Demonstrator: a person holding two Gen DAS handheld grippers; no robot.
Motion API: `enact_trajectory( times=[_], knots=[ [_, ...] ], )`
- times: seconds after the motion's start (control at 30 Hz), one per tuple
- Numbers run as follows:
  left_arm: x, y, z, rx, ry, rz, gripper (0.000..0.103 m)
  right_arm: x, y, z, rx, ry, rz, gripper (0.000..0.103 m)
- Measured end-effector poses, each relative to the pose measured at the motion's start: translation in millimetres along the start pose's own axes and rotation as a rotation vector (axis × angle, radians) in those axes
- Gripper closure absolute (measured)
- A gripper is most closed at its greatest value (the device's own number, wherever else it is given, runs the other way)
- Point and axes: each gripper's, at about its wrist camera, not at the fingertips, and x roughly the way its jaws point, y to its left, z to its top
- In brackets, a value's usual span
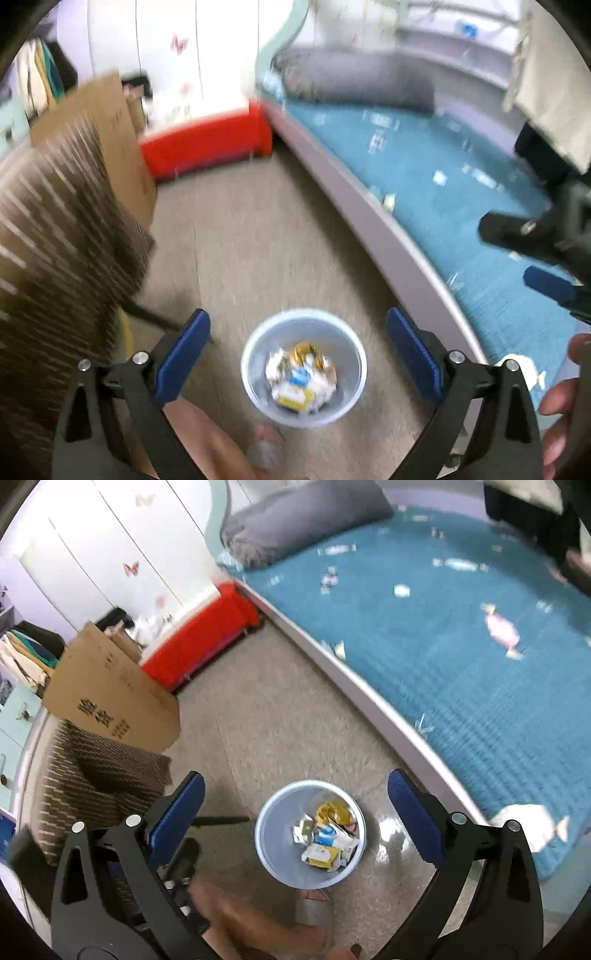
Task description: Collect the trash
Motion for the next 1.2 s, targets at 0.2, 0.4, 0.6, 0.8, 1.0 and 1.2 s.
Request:
enact_trajectory(
  times=[0.2,0.4,0.6,0.8,1.0,1.2],
  knots=[
    [-99,12,36,0.036,-0.167,0.001,0.007,-67,42,8,-0.057,-0.104,0.023,0.006],
    [-177,41,57,0.052,-0.294,0.075,0.005,-124,94,6,-0.146,-0.204,0.035,0.006],
    [-234,80,67,0.031,-0.362,0.116,0.005,-160,146,-3,-0.262,-0.264,0.049,0.006],
    [-271,120,67,-0.016,-0.399,0.155,0.005,-192,187,-16,-0.348,-0.325,0.078,0.006],
    [-295,142,71,-0.048,-0.427,0.186,0.005,-214,219,-20,-0.408,-0.39,0.097,0.006],
    [-310,164,77,-0.093,-0.452,0.208,0.005,-227,242,-18,-0.453,-0.429,0.108,0.006]
  ],
)
